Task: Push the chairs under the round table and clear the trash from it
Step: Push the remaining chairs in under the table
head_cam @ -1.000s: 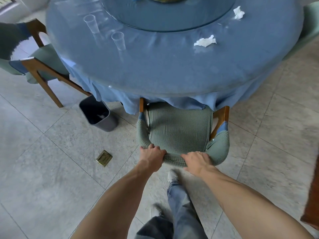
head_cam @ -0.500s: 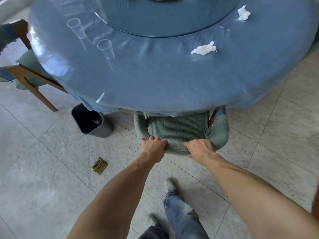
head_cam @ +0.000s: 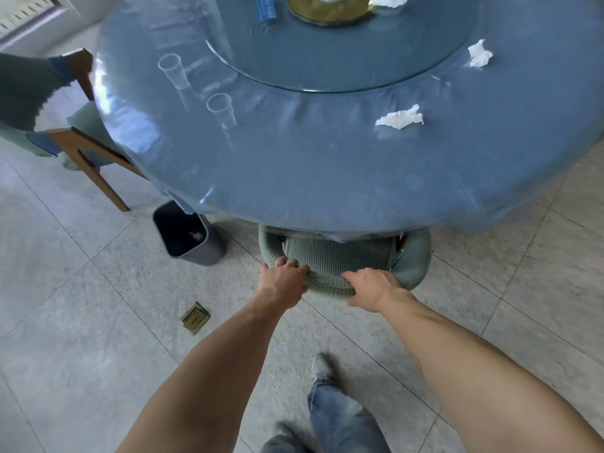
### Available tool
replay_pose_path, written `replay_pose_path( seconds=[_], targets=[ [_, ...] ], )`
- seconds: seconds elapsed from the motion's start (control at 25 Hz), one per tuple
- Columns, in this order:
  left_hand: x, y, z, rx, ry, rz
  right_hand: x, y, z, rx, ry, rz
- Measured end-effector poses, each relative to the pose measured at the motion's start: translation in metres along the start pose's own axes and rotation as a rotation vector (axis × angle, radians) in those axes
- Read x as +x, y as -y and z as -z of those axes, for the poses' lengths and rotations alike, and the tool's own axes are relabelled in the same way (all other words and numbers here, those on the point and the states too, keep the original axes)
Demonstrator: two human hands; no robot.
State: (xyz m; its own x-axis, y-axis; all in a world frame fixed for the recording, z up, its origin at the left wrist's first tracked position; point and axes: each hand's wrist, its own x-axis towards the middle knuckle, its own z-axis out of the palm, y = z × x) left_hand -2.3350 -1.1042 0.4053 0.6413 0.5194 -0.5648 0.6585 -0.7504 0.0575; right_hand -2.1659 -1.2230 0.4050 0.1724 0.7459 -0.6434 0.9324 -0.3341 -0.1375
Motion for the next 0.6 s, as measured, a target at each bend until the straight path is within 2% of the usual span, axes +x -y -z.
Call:
replay_pose_path(
  seconds=[0.12,0.36,0.6],
  targets=[
    [-0.014,0.005,0.009,-0.088,0.010,-0.010,-0.004,0.007,0.014,0.022,0.031,0.009],
    [-0.038,0.023,0.018,-0.221,0.029,-0.011,-0.008,0.046,0.040,0.038,-0.031,0.082],
    [-0.095,0.091,0.022,-0.372,0.051,0.167,-0.002,0.107,0.067,-0.055,-0.029,0.171]
  ],
)
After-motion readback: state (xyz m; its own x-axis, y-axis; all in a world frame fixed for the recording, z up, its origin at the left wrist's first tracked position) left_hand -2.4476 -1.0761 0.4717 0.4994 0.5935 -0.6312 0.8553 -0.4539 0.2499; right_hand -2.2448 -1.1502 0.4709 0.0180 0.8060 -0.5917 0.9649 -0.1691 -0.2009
